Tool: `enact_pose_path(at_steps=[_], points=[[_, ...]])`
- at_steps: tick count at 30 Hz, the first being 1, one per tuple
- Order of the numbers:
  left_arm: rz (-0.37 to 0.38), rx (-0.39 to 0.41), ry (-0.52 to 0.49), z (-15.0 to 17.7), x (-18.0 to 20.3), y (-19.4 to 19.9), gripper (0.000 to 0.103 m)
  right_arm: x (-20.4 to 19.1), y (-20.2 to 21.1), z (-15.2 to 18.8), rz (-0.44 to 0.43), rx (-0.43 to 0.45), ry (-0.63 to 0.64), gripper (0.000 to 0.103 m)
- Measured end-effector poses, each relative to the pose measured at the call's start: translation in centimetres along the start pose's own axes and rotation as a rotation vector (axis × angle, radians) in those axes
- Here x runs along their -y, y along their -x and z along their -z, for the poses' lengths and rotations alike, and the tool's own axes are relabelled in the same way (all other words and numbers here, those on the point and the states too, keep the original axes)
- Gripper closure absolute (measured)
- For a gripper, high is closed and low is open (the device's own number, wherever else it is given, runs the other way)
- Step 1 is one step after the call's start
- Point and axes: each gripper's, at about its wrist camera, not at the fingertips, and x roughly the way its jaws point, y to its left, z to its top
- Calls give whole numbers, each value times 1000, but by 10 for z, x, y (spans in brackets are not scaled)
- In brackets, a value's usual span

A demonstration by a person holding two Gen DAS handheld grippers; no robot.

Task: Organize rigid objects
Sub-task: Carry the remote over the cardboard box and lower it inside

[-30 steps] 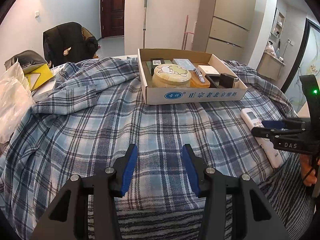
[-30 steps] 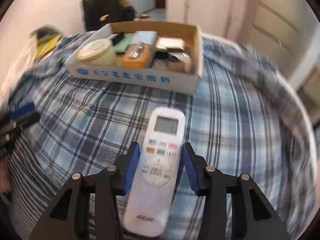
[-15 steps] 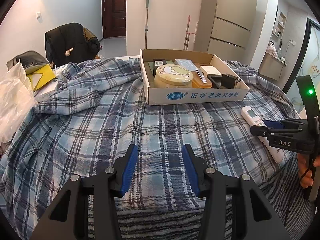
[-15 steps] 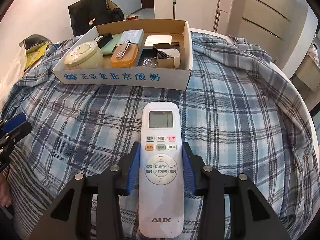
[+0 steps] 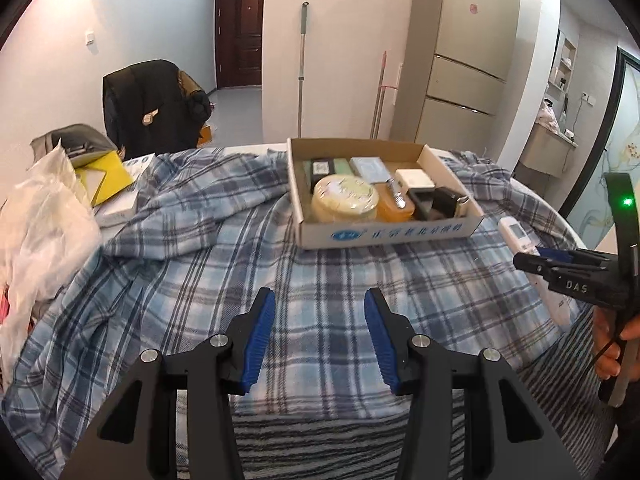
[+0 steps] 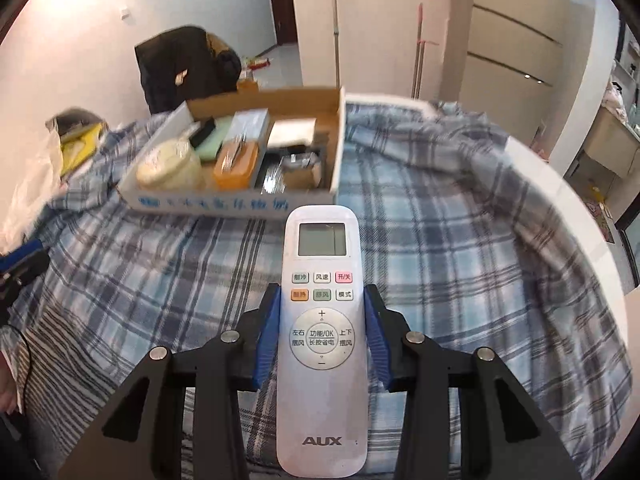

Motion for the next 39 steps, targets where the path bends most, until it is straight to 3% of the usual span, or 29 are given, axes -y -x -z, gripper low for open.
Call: enact_pose_path(at_steps=[2,7,10,15,18,22,26,29,39], points=[[37,11,7,-13,6,0,70,1,7,-11,-3,24,-3,64],[34,65,4,-53,24,-6,70,-16,13,-38,-28,51,79,64],[45,89,27,-84,29,-13,70,-22,8,-64,-89,60,62,64],[73,119,131,-135,26,-39,70,-35,-15,-110,-97,87,4,64],[81,108,105,-154,27,-62,70,-41,-42,-131,-131,62,-55,64],[58,122,107,-147,17,-86,70,-54,-81,-138,-121,21,-7,64],[46,61,105,-130,8,-118,70,-57,-110,-136,-109,-18,-22,64],[30,57,127,-126,1,-130,70,-57,-126,-137,-99,-42,-37,64],[24,61,149,-127,-8,-130,70,-63,-143,-136,-72,-63,-20,64]])
